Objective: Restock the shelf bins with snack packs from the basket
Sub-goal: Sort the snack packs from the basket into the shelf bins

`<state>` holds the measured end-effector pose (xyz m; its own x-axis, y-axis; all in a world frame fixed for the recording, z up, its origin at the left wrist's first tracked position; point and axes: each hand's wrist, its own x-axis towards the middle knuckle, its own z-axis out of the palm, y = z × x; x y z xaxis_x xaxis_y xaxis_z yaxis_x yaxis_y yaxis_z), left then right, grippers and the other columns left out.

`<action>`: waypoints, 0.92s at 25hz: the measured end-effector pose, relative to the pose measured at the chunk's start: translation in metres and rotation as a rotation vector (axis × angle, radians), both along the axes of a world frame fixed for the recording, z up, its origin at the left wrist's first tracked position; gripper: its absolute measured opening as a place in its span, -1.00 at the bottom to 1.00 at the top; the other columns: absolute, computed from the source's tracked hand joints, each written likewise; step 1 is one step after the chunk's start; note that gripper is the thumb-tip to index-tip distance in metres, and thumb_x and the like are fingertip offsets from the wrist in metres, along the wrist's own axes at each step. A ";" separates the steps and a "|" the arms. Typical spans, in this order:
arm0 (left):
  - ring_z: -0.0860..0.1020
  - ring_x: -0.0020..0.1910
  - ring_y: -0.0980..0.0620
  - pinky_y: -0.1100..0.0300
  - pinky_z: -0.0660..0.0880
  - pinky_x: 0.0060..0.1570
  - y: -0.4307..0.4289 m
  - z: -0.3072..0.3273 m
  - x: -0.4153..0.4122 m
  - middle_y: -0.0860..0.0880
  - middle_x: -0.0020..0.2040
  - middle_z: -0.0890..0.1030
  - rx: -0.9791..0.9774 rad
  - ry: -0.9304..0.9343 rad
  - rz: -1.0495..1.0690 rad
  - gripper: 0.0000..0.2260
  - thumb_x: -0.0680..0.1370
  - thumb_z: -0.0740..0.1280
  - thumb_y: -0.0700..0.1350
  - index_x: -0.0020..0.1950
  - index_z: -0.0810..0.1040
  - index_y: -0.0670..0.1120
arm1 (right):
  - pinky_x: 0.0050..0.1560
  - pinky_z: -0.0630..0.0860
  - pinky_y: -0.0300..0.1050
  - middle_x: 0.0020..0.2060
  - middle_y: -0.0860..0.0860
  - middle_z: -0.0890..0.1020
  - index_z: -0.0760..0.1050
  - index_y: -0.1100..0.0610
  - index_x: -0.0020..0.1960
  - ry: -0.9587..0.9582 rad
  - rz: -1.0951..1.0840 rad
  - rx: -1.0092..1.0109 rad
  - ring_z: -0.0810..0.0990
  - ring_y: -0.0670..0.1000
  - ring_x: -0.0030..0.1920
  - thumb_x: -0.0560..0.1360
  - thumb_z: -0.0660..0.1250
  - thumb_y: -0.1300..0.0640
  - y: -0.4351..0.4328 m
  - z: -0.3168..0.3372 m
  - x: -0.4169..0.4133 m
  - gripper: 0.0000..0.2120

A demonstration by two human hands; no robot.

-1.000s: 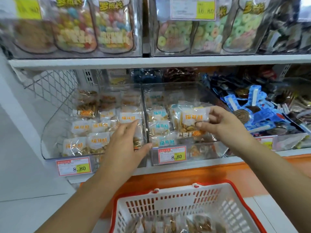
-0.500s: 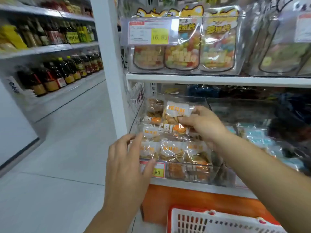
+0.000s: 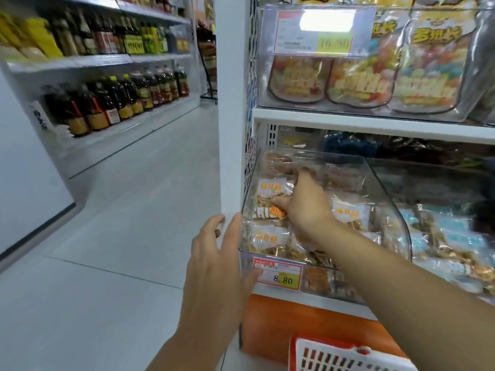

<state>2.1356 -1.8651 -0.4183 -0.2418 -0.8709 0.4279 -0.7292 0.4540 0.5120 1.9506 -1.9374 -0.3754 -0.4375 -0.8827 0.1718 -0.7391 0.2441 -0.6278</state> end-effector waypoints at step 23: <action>0.42 0.31 -0.02 0.17 0.42 0.13 0.187 -0.214 -0.127 -0.03 0.46 0.30 0.772 -0.624 -0.709 -0.56 0.58 0.31 -0.02 0.46 0.35 0.05 | -0.17 0.47 -0.35 0.32 0.19 0.47 0.33 0.15 0.45 -0.560 -0.232 0.972 0.54 0.09 0.11 0.56 0.26 0.26 0.381 -0.294 -0.124 -0.54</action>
<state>2.0088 -1.6778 -0.6325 -0.7459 -0.4364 -0.5031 -0.6604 0.5826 0.4738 1.8266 -1.5561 -0.6689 -0.4069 -0.4240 -0.8091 -0.2890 0.9000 -0.3263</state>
